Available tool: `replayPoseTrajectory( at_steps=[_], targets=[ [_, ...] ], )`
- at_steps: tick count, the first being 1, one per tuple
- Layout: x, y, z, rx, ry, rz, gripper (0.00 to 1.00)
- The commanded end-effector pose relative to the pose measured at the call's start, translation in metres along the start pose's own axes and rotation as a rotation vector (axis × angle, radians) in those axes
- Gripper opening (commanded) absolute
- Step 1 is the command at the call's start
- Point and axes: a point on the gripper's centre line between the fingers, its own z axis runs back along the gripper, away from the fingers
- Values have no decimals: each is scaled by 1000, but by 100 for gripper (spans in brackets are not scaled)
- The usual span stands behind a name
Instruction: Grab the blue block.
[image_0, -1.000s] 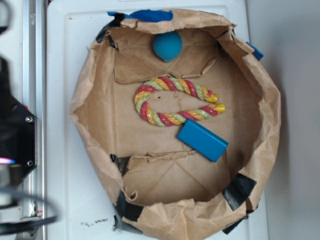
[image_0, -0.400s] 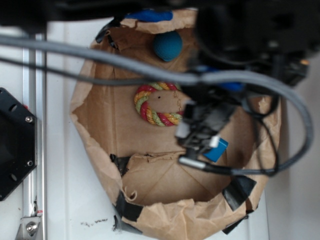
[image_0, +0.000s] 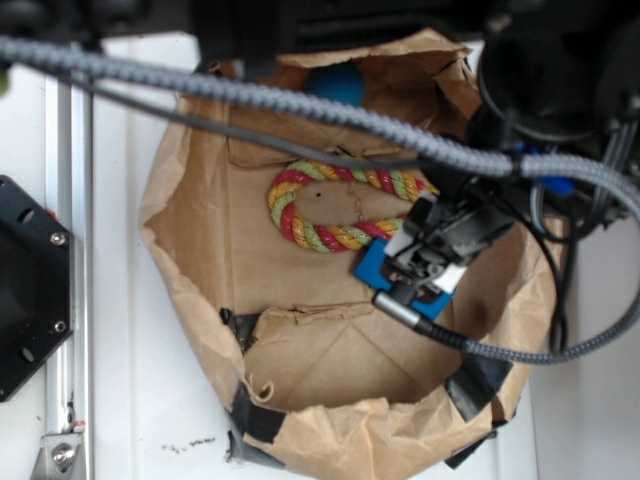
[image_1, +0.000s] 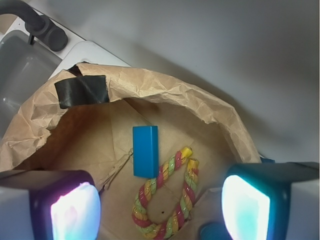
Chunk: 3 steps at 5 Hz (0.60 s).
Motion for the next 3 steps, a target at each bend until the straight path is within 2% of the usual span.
replayPoseTrajectory(
  at_steps=[1,2,3],
  targets=[
    [11,-8,18,42,-44,-10,100],
    [11,-21,-27,124,5,-67,100],
    [6,-32,-51,181,6,-126,100]
  ],
)
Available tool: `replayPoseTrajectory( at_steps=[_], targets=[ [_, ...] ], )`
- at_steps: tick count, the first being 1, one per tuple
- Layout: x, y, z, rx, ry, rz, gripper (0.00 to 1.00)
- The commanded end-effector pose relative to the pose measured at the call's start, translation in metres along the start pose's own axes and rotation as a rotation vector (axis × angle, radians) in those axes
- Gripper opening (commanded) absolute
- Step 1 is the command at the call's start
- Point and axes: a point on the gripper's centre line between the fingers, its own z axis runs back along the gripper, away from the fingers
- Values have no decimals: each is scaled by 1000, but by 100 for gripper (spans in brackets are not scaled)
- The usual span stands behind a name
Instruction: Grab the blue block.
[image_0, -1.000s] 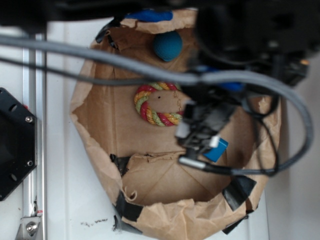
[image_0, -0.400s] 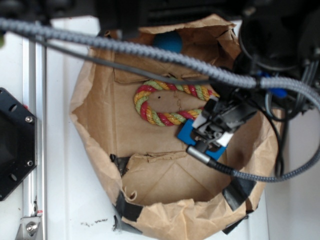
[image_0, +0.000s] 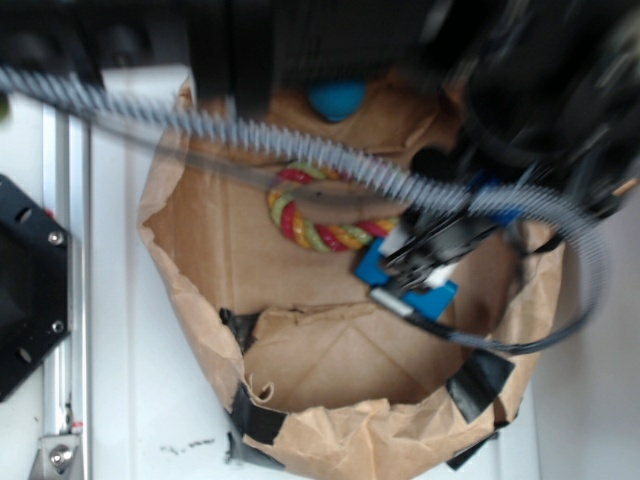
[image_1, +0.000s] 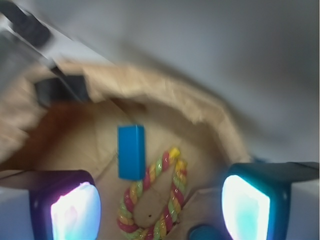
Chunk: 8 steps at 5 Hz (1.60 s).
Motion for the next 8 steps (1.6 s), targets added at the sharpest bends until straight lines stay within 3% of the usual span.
replayPoseTrajectory(
  at_steps=[1,2,3,4,8],
  targets=[
    [3,-36,-14,88,-59,-105,100],
    [3,-37,-27,74,-45,-127,100],
    [5,-36,-41,53,-92,-169,100],
    [8,-39,-53,68,-92,-196,100],
    [11,-47,-63,56,-52,-336,100]
  ],
)
